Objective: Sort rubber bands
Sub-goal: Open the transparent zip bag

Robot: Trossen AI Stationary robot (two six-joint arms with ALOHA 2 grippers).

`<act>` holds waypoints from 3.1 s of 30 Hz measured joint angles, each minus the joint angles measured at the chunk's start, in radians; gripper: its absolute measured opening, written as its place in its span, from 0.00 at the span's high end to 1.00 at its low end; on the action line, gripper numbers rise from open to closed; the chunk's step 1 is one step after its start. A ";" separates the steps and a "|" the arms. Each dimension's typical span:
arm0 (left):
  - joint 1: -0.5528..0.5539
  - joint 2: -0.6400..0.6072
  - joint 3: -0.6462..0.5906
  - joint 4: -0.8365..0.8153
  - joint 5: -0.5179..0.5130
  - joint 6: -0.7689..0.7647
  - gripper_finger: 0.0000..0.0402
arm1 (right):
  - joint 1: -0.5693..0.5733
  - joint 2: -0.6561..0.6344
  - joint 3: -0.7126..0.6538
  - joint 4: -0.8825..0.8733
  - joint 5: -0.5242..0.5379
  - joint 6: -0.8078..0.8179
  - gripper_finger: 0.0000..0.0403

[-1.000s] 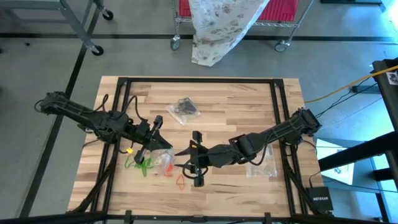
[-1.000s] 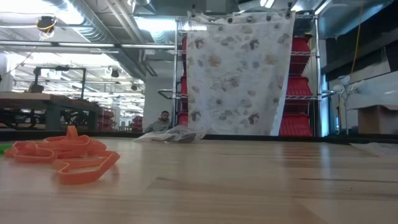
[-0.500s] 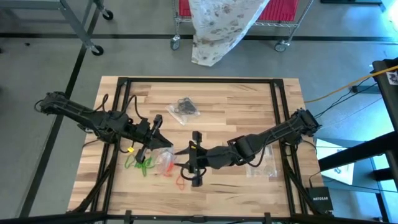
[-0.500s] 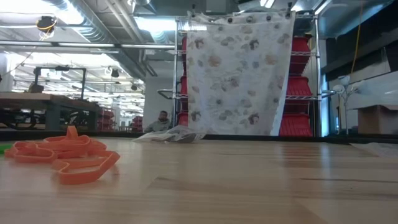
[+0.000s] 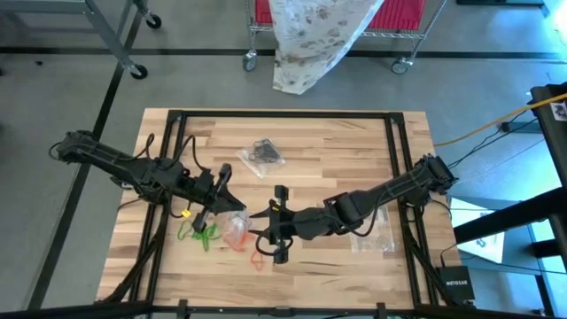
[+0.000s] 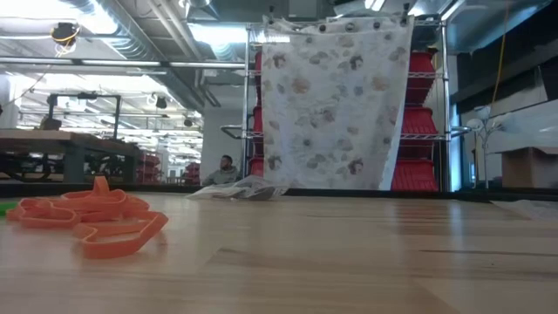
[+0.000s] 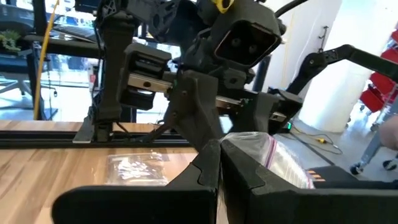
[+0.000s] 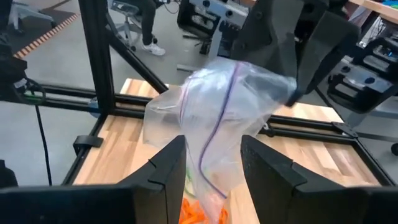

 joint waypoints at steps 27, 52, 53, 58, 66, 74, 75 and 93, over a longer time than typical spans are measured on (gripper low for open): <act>0.001 0.066 0.000 -0.086 -0.112 -0.031 1.00 | -0.005 -0.013 -0.024 -0.302 0.023 0.126 0.64; 0.338 0.669 0.000 -0.042 0.031 -0.293 0.90 | -0.006 -0.351 -0.873 0.114 0.199 0.480 0.64; 0.348 0.681 0.000 -0.040 0.052 -0.293 0.87 | -0.008 -0.351 -0.878 0.114 0.200 0.479 0.64; 0.406 0.679 0.000 -0.049 0.167 -0.288 0.71 | -0.028 -0.351 -0.881 0.117 0.205 0.472 0.64; 0.416 0.482 0.000 -0.184 0.182 -0.254 0.59 | -0.067 -0.349 -0.881 0.179 0.143 0.441 0.64; 0.327 0.335 0.001 -0.381 0.152 -0.263 0.62 | -0.121 -0.289 -0.881 0.401 -0.007 0.356 0.64; 0.310 0.332 0.001 -0.410 0.142 -0.264 0.62 | -0.130 -0.276 -0.881 0.416 -0.023 0.356 0.64; 0.315 0.400 0.000 -0.401 -0.052 -0.129 0.63 | -0.265 -0.200 -0.880 0.495 -0.057 0.295 0.64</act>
